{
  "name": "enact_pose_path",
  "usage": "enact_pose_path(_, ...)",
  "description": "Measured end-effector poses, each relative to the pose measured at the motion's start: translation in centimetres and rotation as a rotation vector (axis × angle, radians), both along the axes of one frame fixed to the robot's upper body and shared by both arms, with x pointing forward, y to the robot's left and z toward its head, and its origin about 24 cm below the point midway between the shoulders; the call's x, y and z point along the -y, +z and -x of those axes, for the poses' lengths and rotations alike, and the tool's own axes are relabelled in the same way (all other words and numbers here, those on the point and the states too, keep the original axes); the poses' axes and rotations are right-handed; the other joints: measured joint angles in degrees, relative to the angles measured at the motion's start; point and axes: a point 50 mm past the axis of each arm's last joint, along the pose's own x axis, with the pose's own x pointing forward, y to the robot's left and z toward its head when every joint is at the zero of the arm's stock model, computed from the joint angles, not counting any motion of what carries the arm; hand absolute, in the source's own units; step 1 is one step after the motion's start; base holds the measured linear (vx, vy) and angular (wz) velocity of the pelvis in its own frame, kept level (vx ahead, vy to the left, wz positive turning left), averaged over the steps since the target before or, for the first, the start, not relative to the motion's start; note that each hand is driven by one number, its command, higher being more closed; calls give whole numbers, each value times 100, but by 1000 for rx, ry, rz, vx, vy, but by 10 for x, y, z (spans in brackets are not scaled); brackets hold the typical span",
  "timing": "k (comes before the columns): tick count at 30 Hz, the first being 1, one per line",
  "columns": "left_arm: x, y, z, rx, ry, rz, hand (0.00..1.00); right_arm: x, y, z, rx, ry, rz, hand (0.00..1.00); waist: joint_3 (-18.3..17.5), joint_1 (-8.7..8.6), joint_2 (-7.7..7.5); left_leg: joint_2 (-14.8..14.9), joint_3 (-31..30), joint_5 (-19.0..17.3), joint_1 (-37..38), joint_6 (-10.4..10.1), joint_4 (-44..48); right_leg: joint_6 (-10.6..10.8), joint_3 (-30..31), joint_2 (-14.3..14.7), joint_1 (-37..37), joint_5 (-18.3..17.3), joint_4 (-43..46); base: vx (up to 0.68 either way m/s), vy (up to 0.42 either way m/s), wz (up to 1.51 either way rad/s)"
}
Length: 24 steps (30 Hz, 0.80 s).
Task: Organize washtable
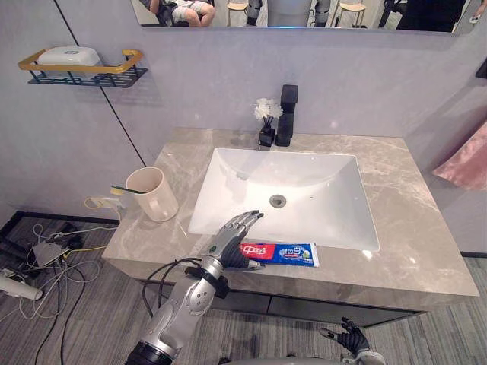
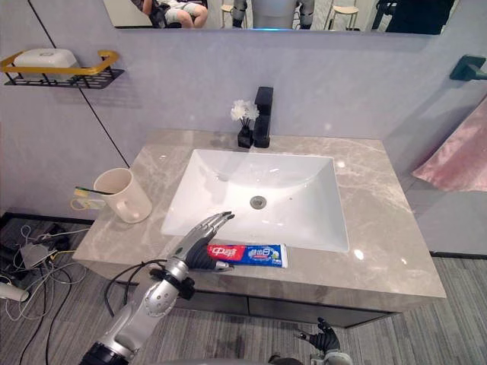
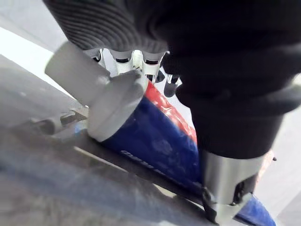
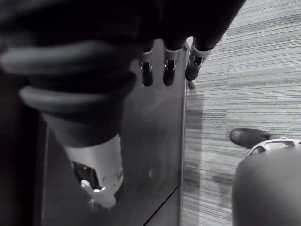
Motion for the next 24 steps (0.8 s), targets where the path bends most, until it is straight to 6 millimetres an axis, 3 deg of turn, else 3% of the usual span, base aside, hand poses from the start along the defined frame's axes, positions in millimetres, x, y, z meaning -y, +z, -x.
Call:
enact_pose_path(8,-9,-5,2,-5,-8,-89,100,-1,0,0,-1,12,0,0,-1,-3,1,7,19,0,7,-1,0,-3,27,7,-5,2,1,0,0,0)
enact_pose_path(15,-10,4,-13,47,-7,-117,100,-1,0,-1,3,16,2,0,-5,-33,8,18,70,-17,22,-22,1,-3,102,23,-14,1,-14,6,3,-6)
enact_pose_path(24,-17,6,-14,56,-18,-154,100,3,6,-10,45,27,18,0,-24,-45,39,18,73,-36,36,-25,2,-2,114,17,-10,0,-9,-14,7,-1)
